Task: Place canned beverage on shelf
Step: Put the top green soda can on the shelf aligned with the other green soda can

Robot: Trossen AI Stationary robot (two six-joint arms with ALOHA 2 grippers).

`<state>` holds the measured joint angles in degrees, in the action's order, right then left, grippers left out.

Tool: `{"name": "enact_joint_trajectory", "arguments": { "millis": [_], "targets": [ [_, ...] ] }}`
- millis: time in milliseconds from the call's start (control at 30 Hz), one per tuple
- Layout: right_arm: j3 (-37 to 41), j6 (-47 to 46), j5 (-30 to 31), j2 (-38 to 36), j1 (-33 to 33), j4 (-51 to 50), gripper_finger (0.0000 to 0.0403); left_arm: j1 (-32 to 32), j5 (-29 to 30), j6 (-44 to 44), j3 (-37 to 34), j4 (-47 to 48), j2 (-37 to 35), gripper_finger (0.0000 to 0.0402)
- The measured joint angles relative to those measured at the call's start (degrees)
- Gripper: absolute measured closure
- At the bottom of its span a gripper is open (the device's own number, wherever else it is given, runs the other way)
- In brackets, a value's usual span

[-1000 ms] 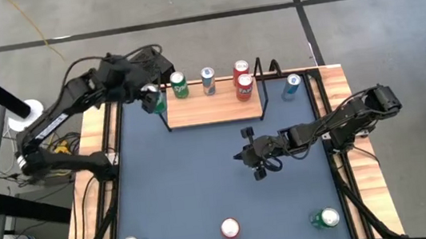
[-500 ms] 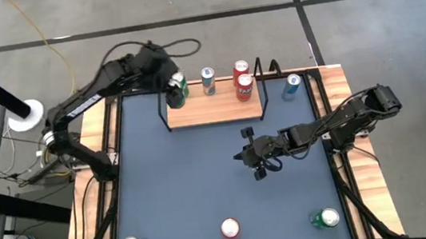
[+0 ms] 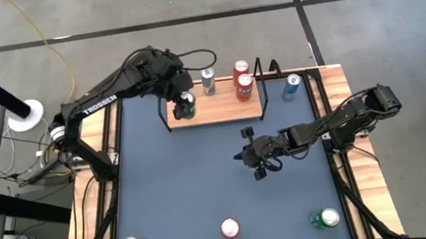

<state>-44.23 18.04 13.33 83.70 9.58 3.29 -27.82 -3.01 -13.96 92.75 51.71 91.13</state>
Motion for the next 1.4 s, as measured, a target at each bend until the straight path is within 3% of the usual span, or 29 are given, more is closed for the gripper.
{"name": "enact_joint_trajectory", "arguments": {
  "millis": [300, 933, 1400],
  "targets": [
    [0.0, -0.1, 0.0, 0.0, 0.0, 0.0, 0.0403, -1.2, 0.0, -4.9, -7.2, -7.7, -0.2, 0.0164],
    [0.0, 0.0, 0.0, 0.0, 0.0, 0.1, 0.0403, -6.1, -3.2, -5.9, -16.3, -17.7, 0.0, 0.0164],
    [0.0, 0.0, 0.0, 0.0, 0.0, 0.1, 0.0403, -6.7, -2.6, -2.8, -16.3, -18.0, 0.0, 0.0141]
  ]
}}
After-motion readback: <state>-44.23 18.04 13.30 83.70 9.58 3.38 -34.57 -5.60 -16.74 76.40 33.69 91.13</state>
